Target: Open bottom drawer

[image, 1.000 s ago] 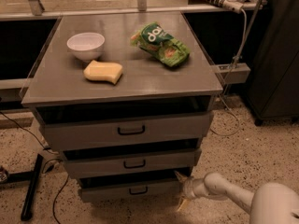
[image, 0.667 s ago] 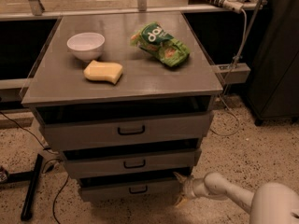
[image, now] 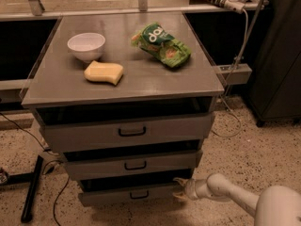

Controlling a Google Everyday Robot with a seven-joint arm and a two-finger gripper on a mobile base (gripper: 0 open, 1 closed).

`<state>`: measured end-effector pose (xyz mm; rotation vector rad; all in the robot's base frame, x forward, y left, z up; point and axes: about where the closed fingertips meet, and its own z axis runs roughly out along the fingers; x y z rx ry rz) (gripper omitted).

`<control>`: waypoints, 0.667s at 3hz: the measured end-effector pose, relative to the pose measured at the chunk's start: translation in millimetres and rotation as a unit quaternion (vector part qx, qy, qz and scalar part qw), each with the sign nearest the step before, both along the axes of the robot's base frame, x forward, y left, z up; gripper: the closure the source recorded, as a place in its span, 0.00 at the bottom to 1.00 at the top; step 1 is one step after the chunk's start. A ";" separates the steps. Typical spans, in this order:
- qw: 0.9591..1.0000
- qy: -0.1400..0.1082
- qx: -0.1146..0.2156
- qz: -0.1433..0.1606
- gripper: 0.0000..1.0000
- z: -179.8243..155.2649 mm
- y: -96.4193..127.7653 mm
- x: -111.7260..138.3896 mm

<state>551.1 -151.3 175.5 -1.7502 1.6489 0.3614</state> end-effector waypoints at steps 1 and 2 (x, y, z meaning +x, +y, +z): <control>1.000 0.000 0.000 0.000 0.87 7.8 -1.3 0.1; 1.000 0.000 0.000 0.000 1.00 13.0 -3.1 0.3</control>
Offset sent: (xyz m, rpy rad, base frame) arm -0.1391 -0.0756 0.0425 0.0648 -0.0464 -0.0635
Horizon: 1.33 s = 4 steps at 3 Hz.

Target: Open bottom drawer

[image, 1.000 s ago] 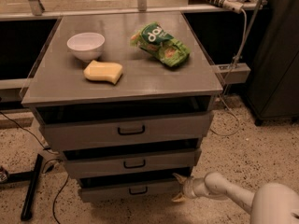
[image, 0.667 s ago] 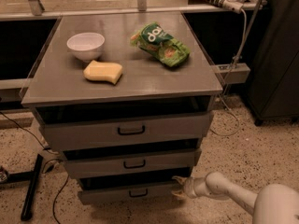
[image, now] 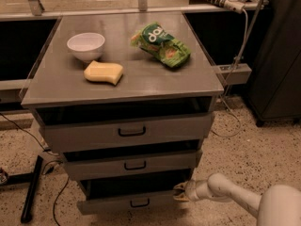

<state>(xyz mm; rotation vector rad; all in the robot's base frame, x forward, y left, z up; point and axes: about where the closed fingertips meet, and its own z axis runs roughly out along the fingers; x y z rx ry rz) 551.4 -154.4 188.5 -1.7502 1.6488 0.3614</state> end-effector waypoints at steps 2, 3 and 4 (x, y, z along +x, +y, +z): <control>1.000 0.000 0.000 0.000 0.58 0.0 0.0 0.0; 1.000 0.005 -0.001 0.001 0.35 -2.9 0.0 1.8; 1.000 0.005 -0.001 0.001 0.12 -2.9 0.1 1.8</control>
Offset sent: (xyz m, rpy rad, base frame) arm 0.0000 0.0000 0.0000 0.0000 0.0000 0.0000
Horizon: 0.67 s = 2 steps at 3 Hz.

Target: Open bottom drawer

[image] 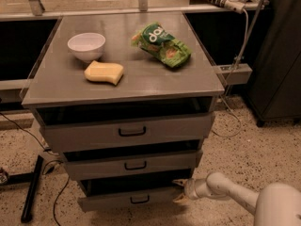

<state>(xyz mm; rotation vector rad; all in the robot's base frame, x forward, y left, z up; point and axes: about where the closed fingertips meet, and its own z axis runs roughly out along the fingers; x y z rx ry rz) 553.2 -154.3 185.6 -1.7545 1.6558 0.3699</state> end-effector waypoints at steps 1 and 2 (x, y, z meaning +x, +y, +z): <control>1.000 0.000 0.000 0.000 0.14 0.0 0.0 0.0; 1.000 0.000 0.000 0.000 0.38 0.0 0.1 0.0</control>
Offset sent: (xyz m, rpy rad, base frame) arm 0.0000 0.0000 0.0000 0.0000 0.0000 0.0000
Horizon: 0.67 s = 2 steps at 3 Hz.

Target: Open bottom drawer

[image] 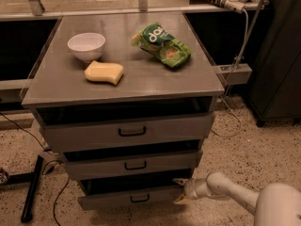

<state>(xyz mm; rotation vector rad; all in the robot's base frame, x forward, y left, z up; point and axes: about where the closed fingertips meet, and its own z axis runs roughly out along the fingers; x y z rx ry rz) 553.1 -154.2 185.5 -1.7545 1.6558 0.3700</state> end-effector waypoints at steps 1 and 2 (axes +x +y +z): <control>1.000 0.000 0.000 0.000 0.61 -0.2 0.2 -0.1; 1.000 0.009 0.002 -0.008 0.84 -4.6 -6.7 -3.9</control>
Offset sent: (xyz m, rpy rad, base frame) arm -0.0084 -0.0246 -0.0138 0.0083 0.0474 -0.0534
